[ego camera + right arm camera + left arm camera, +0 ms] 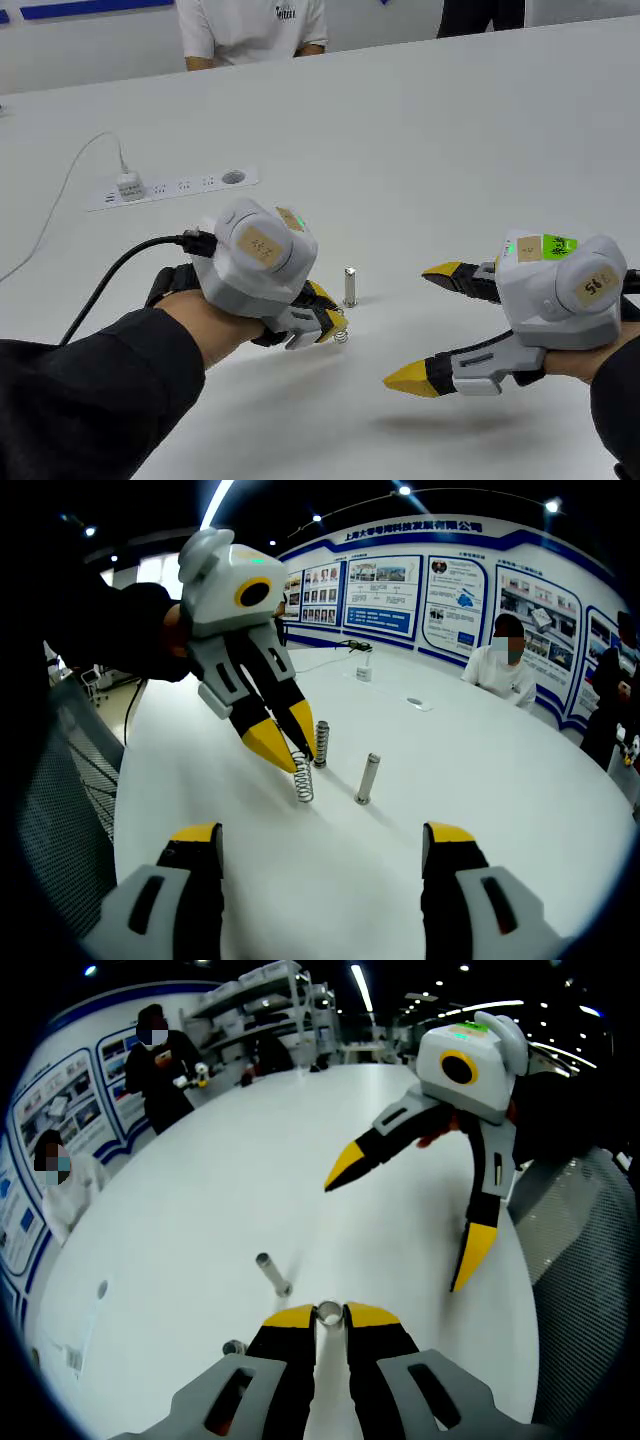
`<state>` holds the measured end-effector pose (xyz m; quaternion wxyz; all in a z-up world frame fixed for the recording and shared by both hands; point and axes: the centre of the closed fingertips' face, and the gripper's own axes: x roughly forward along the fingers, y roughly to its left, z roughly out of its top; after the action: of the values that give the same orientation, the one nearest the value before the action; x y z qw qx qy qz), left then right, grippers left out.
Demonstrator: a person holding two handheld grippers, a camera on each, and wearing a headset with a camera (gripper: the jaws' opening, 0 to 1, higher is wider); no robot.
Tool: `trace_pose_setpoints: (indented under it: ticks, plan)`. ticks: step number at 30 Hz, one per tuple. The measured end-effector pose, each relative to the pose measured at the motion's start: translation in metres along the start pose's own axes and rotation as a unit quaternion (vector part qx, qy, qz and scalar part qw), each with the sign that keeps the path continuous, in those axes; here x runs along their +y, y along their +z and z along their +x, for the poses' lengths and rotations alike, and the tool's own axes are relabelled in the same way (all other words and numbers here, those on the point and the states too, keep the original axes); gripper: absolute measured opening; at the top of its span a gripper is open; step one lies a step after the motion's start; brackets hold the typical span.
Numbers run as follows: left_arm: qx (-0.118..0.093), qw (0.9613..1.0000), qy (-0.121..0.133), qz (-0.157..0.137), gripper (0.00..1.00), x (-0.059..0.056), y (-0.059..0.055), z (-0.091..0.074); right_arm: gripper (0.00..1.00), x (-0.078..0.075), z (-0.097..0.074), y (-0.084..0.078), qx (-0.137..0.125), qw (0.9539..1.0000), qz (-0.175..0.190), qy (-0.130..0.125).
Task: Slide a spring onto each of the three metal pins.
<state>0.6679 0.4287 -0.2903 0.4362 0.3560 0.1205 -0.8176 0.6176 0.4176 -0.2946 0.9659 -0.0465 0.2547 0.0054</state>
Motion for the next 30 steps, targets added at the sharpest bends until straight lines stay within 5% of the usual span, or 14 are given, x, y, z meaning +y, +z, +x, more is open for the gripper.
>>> trace_pose_setpoints:
  ticks: [30]
  plan:
    - [-0.004, 0.9998, 0.017, 0.002, 0.11, 0.024, 0.019, -0.023, 0.83, -0.002, -0.002, 0.004, -0.006, 1.0, 0.0, -0.006]
